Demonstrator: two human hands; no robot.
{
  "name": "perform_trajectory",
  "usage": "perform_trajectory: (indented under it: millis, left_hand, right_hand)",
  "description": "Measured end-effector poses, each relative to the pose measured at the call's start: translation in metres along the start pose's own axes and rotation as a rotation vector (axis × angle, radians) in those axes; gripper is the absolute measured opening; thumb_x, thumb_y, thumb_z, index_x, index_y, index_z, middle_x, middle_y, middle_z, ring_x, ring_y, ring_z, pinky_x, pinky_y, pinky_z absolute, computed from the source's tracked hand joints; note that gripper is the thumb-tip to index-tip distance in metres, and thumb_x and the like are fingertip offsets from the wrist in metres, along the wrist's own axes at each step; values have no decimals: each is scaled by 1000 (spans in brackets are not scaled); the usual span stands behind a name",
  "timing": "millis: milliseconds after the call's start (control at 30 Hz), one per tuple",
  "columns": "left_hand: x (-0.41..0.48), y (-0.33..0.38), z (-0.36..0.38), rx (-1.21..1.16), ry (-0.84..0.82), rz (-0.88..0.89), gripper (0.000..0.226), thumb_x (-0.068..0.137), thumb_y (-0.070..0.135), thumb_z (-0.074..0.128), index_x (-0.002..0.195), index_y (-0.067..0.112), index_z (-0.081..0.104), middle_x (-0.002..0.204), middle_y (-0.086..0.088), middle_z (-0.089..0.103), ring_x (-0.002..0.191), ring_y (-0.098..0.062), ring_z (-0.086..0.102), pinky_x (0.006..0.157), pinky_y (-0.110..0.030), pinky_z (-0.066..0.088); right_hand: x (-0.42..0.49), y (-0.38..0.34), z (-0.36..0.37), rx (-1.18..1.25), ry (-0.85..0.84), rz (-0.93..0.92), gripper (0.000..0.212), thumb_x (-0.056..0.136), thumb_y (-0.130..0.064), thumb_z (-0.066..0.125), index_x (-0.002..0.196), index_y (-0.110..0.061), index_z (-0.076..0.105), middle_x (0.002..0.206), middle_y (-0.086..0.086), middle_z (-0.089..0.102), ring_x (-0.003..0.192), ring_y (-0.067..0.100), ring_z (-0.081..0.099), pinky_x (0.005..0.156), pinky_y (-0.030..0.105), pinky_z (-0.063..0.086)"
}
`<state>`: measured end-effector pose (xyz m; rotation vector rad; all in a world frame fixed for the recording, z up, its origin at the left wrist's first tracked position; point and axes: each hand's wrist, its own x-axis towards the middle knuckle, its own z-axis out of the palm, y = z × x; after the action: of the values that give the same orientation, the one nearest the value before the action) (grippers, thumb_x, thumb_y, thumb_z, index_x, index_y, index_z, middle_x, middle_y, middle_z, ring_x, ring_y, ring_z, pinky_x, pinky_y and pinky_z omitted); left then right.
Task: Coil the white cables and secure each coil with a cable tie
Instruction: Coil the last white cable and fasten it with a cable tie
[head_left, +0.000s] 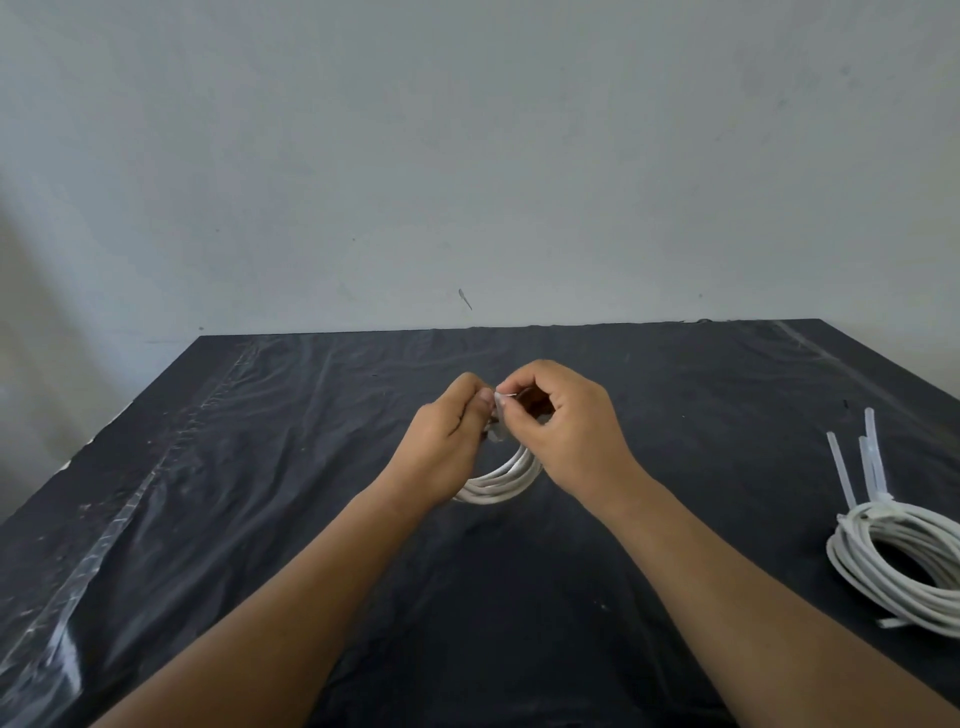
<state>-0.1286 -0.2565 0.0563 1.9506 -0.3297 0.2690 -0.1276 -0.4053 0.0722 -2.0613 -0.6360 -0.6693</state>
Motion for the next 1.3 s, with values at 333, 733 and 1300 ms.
perform_trajectory:
  millis: [333, 733, 1300]
  left_hand:
    - [11, -3, -5, -72, 145, -153, 23, 101, 34, 37, 85, 18, 39, 68, 1, 51, 60, -14, 49, 54, -32, 43]
    - [-7, 1, 7, 188, 93, 47, 23, 101, 31, 33, 87, 14, 37, 65, -8, 54, 52, -15, 43, 47, -36, 38]
    - [22, 1, 8, 9, 164, -92, 25, 98, 29, 37, 76, 18, 36, 61, 5, 45, 51, -8, 39, 52, -37, 38]
  right_hand:
    - [0, -5, 3, -121, 10, -220, 4, 85, -4, 66, 83, -7, 69, 88, 1, 68, 81, 8, 61, 74, 20, 52]
    - [38, -20, -15, 60, -18, 198, 7, 88, -17, 67, 82, -14, 69, 77, -11, 67, 71, 1, 61, 64, 10, 46]
    - [-11, -24, -8, -82, -38, -112, 15, 89, -9, 63, 76, -6, 56, 75, -3, 53, 64, 4, 47, 61, 10, 37]
